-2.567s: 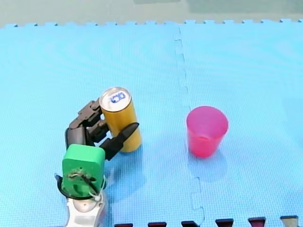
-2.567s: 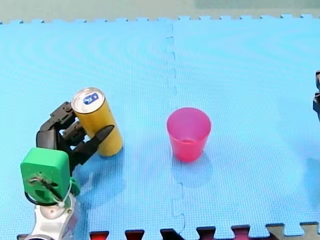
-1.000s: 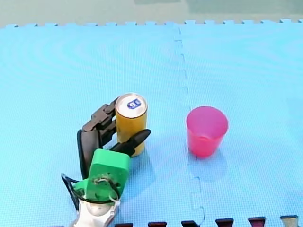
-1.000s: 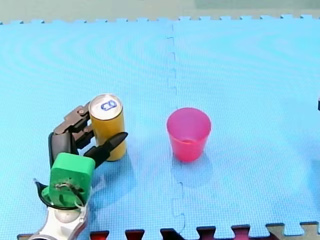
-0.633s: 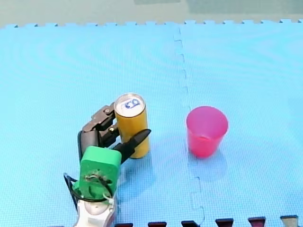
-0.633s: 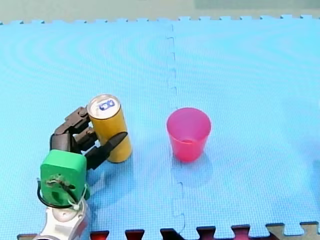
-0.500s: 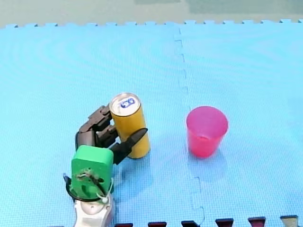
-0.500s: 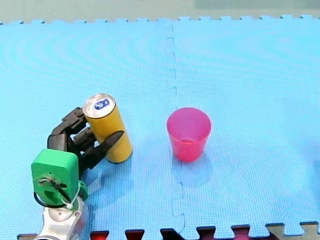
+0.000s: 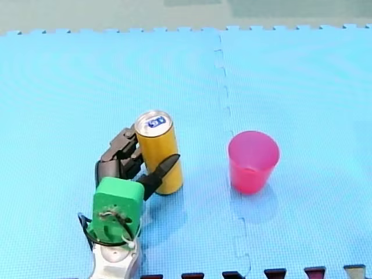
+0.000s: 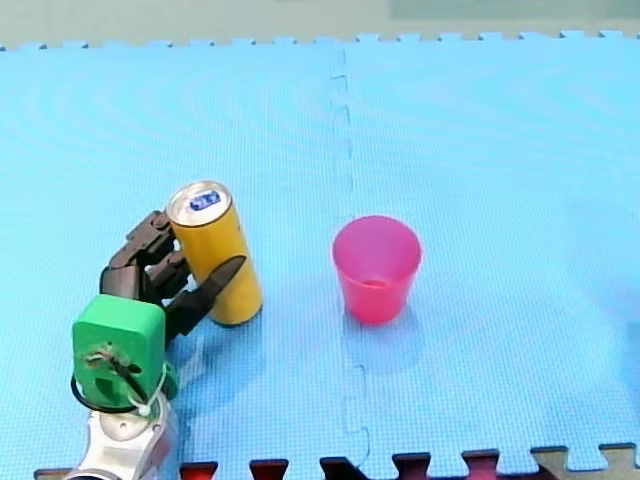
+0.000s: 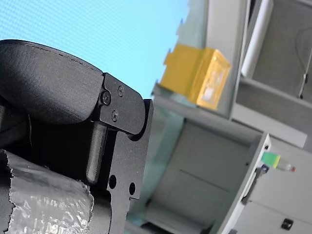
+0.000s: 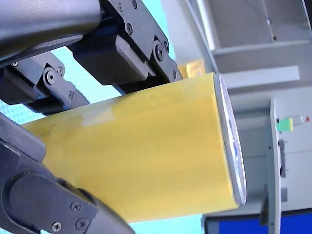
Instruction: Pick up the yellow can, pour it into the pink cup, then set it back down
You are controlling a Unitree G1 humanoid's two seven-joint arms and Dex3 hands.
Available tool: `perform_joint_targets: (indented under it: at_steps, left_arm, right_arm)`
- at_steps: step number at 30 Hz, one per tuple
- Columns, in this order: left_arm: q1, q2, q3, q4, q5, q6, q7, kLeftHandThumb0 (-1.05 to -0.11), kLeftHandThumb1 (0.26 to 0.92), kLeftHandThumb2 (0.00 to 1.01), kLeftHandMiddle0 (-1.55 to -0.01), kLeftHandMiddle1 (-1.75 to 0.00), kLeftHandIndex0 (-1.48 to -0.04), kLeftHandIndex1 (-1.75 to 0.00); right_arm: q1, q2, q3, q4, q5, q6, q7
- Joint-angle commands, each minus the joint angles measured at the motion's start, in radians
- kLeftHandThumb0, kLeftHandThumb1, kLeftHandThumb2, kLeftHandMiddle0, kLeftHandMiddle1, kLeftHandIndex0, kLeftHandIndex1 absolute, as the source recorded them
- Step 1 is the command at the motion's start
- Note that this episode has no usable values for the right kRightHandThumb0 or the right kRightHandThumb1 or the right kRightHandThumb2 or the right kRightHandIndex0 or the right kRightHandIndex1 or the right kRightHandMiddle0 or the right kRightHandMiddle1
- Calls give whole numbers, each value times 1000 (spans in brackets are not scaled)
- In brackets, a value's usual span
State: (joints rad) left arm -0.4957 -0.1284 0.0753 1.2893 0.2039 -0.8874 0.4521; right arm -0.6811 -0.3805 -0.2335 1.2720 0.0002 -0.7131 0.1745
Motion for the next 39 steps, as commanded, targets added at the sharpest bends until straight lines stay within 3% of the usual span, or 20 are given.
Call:
perform_joint_targets:
  at_steps: [1, 5, 10, 15, 21, 28, 39]
  left_arm:
    - [-1, 53, -109, -4, 157, 38, 208, -595, 746, 3, -630, 0, -676, -3]
    - [-2, 66, -150, -4, 224, 58, 305, -601, 729, 0, -628, 0, -677, -2]
    - [-6, 82, -205, 0, 301, 96, 411, -774, 706, 0, -562, 0, -586, 0]
    - [-11, 89, -242, 7, 338, 118, 472, -858, 714, 5, -528, -1, -550, -1]
    - [-19, 97, -290, 16, 356, 143, 509, -1025, 744, 10, -358, 0, -348, 0]
    - [-26, 94, -324, 14, 360, 157, 536, -1048, 831, 34, -302, 0, -274, 0]
    - [-26, 88, -325, 7, 322, 145, 502, -1048, 848, 20, -261, 0, -225, 0]
  right_arm:
    - [-3, -5, -8, -1, 13, -6, 5]
    - [-2, -4, -8, -2, 13, -8, 7]
    - [0, -4, -8, -2, 12, -8, 8]
    - [0, -3, -7, -1, 10, -7, 6]
    - [-1, -4, -5, 0, 9, -8, 8]
    - [-3, -4, -4, 1, 9, -7, 9]
    - [-8, -5, -5, 3, 10, -1, 10]
